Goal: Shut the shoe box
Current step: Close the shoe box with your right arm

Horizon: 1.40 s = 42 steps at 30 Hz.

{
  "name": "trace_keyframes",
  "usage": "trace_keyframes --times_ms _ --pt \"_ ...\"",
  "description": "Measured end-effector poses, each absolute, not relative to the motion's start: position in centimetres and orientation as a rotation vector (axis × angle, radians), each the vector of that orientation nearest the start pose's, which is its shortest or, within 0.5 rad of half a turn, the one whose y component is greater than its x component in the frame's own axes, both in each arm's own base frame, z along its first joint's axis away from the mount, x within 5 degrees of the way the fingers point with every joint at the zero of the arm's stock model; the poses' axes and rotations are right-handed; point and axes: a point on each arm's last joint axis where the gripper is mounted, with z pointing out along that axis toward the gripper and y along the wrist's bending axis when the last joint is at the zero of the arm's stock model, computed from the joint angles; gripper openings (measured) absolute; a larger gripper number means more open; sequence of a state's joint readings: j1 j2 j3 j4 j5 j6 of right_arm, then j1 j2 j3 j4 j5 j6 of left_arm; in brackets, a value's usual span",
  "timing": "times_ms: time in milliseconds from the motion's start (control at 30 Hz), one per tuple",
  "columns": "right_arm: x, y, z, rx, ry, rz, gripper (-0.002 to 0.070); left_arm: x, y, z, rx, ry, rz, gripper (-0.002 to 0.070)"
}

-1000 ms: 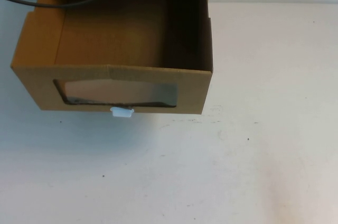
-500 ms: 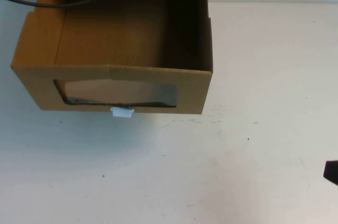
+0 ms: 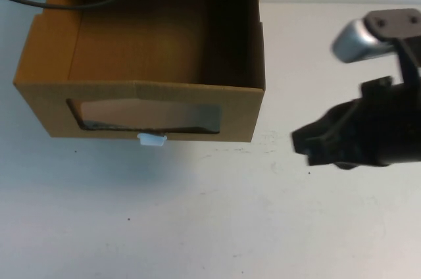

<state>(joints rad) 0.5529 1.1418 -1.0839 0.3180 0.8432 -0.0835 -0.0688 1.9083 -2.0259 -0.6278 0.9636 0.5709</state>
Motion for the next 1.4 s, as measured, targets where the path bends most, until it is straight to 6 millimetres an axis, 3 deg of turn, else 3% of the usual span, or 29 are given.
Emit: trace_keyframes --times_ms 133,300,500,600,767,967,1167,1400 --pt "17.7 19.3 36.4 -0.742 2.189 0.59 -0.0011 43.0 -7.4 40.1 0.537 2.108 -0.496 -0.0002" --pt "17.1 24.4 36.0 -0.814 1.959 0.63 -0.0011 43.0 -7.4 40.1 0.537 2.108 -0.496 -0.0002" --pt "18.4 27.5 34.2 -0.837 1.86 0.662 -0.0011 43.0 -7.4 40.1 0.537 2.108 -0.496 -0.0002" --pt "18.9 28.2 33.7 -0.84 1.91 0.64 -0.0011 43.0 -7.4 40.1 0.537 2.108 -0.496 -0.0002" --pt "19.4 27.7 35.6 -0.846 2.122 0.466 -0.0011 43.0 -7.4 40.1 0.538 2.109 -0.497 -0.0002" --pt "18.6 24.7 37.9 -0.847 2.415 0.14 -0.0011 43.0 -7.4 40.1 0.538 2.109 -0.497 -0.0002" --pt "18.6 23.4 38.0 -0.845 2.431 0.007 -0.0011 43.0 -7.4 40.1 0.538 2.109 -0.497 -0.0002" --pt "17.7 22.3 38.8 -0.835 2.397 0.033 -0.0011 43.0 -7.4 40.1 0.538 2.109 -0.497 -0.0002"
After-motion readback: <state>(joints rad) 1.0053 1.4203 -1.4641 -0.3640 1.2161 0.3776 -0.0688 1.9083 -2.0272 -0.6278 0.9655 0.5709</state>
